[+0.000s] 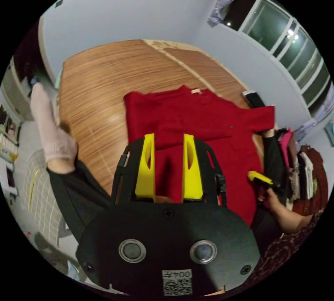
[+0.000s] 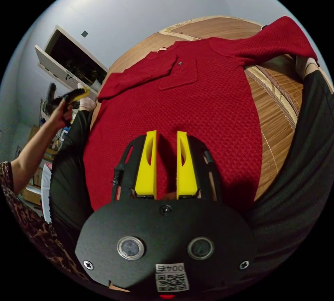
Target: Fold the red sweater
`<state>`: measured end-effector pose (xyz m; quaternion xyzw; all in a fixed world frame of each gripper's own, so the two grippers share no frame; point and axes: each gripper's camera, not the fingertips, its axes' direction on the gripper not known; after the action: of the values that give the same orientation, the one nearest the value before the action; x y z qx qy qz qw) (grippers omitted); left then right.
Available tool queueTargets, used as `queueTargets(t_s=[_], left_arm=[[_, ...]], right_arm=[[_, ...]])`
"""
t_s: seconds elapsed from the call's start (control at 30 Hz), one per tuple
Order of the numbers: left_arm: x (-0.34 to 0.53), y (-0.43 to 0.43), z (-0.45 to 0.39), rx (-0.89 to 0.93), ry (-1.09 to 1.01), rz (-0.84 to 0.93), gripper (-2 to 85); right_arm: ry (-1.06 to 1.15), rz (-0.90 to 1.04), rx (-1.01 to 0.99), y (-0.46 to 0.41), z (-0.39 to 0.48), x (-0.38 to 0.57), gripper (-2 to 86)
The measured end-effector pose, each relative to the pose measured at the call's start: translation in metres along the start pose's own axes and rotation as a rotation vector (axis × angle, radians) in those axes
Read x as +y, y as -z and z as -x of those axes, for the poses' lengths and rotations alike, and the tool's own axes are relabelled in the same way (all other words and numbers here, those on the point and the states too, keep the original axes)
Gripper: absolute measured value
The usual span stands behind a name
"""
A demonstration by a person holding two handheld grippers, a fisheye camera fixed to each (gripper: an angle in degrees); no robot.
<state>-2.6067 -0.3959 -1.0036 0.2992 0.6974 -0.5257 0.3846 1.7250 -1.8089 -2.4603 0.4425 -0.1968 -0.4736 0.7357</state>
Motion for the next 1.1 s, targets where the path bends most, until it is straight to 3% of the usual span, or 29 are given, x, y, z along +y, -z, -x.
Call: queueTargets(t_s=[0.23, 0.4, 0.6, 1.1], left_arm=[[0.033, -0.06, 0.033, 0.063, 0.145, -0.018, 14.2], [0.01, -0.076, 0.019, 0.067, 0.115, -0.057, 14.3], [-0.005, -0.101, 0.018, 0.078, 0.147, -0.054, 14.3], [-0.036, -0.144, -0.012, 0.012, 0.113, -0.078, 14.1]], right_arm=[[0.019, -0.127, -0.092, 0.014, -0.007, -0.02, 10.3], [-0.087, -0.144, -0.15, -0.016, -0.032, -0.107, 10.6], [-0.154, -0.054, -0.14, -0.059, -0.05, -0.183, 11.0], [-0.154, 0.015, -0.233, -0.092, -0.048, -0.225, 3.7]])
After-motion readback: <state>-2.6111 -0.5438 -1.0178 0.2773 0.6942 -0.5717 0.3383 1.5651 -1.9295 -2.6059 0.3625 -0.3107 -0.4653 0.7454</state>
